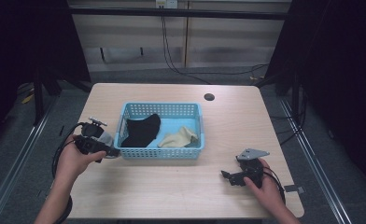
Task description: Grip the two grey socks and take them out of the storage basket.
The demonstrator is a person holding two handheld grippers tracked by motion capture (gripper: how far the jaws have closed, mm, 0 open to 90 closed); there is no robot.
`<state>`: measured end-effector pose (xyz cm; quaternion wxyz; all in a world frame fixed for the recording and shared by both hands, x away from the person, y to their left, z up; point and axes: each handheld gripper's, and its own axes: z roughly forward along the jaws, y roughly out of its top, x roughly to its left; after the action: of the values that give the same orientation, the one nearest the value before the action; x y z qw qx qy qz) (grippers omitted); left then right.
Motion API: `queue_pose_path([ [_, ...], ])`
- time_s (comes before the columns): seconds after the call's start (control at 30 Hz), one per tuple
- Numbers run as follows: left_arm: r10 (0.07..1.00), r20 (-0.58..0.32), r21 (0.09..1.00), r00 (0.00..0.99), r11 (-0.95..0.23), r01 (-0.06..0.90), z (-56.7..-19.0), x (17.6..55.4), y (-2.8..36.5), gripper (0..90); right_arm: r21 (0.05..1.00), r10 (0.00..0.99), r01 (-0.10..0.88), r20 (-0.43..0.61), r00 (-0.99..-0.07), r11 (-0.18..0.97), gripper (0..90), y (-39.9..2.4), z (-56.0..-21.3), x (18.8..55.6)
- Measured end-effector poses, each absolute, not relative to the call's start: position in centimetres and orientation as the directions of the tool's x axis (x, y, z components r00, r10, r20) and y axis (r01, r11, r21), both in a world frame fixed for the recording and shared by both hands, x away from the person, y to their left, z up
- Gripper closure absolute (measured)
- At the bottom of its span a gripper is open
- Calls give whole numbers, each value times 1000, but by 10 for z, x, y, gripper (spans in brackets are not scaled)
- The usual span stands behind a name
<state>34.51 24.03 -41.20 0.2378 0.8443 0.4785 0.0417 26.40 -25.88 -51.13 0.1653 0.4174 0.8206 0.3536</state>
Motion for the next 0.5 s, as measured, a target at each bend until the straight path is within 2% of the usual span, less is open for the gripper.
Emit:
queue_pose_path([
  [0.5, 796, -165, 466, 583, -458, 757, -457, 326, 227, 251, 718, 802, 568, 24, -597, 401, 114, -259, -511, 264],
])
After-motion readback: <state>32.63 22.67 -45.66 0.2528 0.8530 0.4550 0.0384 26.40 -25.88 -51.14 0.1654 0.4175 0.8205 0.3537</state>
